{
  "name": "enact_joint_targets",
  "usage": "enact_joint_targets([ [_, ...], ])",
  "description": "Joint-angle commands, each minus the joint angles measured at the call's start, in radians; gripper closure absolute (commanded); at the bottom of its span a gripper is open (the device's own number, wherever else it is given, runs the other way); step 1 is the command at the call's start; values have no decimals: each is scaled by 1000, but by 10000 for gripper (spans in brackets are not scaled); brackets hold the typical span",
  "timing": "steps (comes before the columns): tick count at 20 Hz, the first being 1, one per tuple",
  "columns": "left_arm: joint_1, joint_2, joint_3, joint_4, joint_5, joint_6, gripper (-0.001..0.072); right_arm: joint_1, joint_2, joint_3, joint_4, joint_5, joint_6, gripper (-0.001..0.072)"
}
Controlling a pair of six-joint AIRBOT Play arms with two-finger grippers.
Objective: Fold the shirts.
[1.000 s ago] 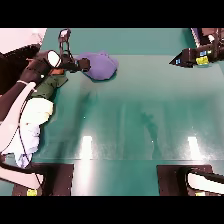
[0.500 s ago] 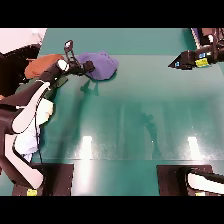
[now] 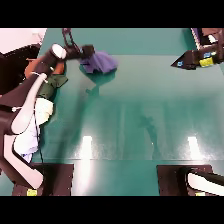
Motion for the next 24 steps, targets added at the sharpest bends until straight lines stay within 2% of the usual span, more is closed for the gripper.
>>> enact_joint_targets([
  [1, 17, 142, 144, 68, -156, 40, 687, -39, 98, 1, 0, -85, 0, 700],
  [5, -21, 372, 181, 79, -350, 106, 687, -86, 219, 1, -10, -178, -1, 700],
  [9, -186, 438, 175, 89, -528, 106, 687, -110, 266, 0, -8, -174, -1, 700],
  [12, -332, 435, 78, 97, -545, 107, 684, -110, 278, 0, -5, -144, -1, 700],
  [13, -370, 431, 35, 97, -545, 108, 662, -110, 277, 0, 2, -128, -1, 700],
  [14, -398, 425, 1, 98, -545, 118, 382, -110, 277, 0, 1, -109, -1, 700],
  [15, -406, 421, -23, 104, -546, 130, 171, -107, 277, 0, 1, -87, -1, 700],
  [18, -365, 420, -33, 251, -567, 117, 159, -80, 277, 0, 1, -66, 0, 700],
  [20, -295, 419, -62, 342, -601, 53, 160, -48, 277, 0, -1, -69, 0, 700],
  [24, -136, 402, -287, 336, -557, 16, 160, -3, 276, 0, -2, -84, 0, 700],
])
